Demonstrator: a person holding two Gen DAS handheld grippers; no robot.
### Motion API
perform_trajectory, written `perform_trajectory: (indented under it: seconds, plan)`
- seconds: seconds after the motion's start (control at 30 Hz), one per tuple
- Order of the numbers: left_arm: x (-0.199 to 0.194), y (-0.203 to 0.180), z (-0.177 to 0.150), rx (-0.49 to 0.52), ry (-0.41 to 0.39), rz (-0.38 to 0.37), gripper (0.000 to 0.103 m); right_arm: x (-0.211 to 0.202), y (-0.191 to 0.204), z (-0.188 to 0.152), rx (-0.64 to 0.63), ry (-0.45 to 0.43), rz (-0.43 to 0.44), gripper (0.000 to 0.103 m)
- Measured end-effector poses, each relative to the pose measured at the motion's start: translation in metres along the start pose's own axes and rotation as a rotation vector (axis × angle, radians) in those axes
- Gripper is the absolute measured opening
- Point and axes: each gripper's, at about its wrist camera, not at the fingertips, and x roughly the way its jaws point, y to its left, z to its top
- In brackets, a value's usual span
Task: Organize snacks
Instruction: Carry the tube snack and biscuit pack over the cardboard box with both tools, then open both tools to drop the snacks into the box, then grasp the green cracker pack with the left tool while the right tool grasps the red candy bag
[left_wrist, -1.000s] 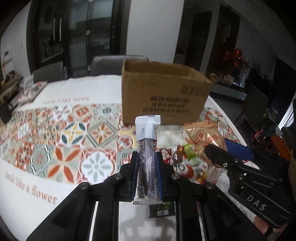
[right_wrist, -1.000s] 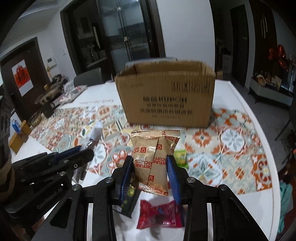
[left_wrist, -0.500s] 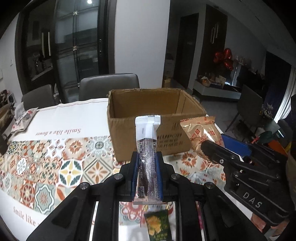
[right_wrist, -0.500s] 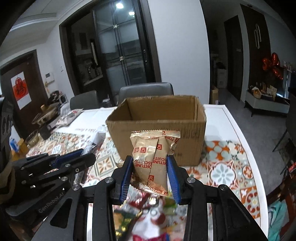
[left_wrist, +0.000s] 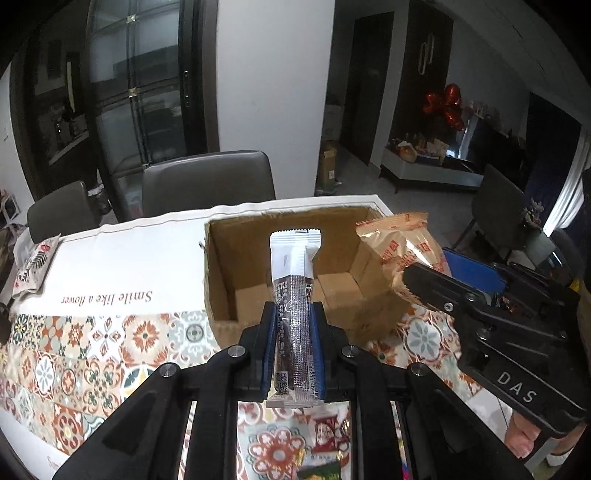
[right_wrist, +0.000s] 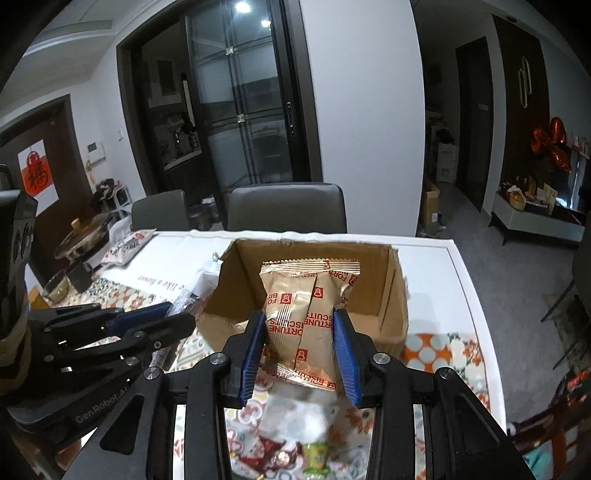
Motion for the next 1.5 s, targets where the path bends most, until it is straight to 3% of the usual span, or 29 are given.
perform_trajectory:
  seconds: [0.23,0.5,0.6,0.63,0.77,0.87,1.03,1.27,1.5]
  plan:
    - [0.023,0.002,0.03,0.018,0.013,-0.013,0.018,0.023,-0.008,0.024,-0.03,0.037,0.001,0.039]
    - [0.054,0.005,0.046,0.024,0.034,0.037,0.02,0.049,-0.021,0.035,-0.023,0.074,-0.014,0.039]
    - [0.055,0.005,0.049,0.019,0.004,0.105,0.046,0.059,-0.022,0.037,-0.02,0.079,-0.02,0.042]
    - [0.052,0.007,0.048,0.013,-0.004,0.116,0.047,0.06,-0.024,0.038,-0.016,0.079,-0.023,0.047]
    - [0.034,0.012,0.036,-0.008,-0.017,0.116,0.047,0.061,-0.033,0.035,0.024,0.087,-0.042,0.047]
    - [0.019,0.009,0.025,-0.001,-0.024,0.157,0.047,0.054,-0.035,0.031,0.025,0.077,-0.044,0.047]
    - [-0.011,0.003,0.0,-0.007,-0.055,0.103,0.05,0.024,-0.027,0.015,0.01,0.053,-0.05,0.047]
    - [-0.055,-0.008,-0.045,-0.027,-0.126,0.093,0.054,-0.014,-0.01,-0.017,-0.001,0.065,-0.007,0.047]
    - [-0.075,-0.016,-0.084,-0.031,-0.108,0.067,0.055,-0.044,0.005,-0.057,-0.031,0.071,0.023,0.047]
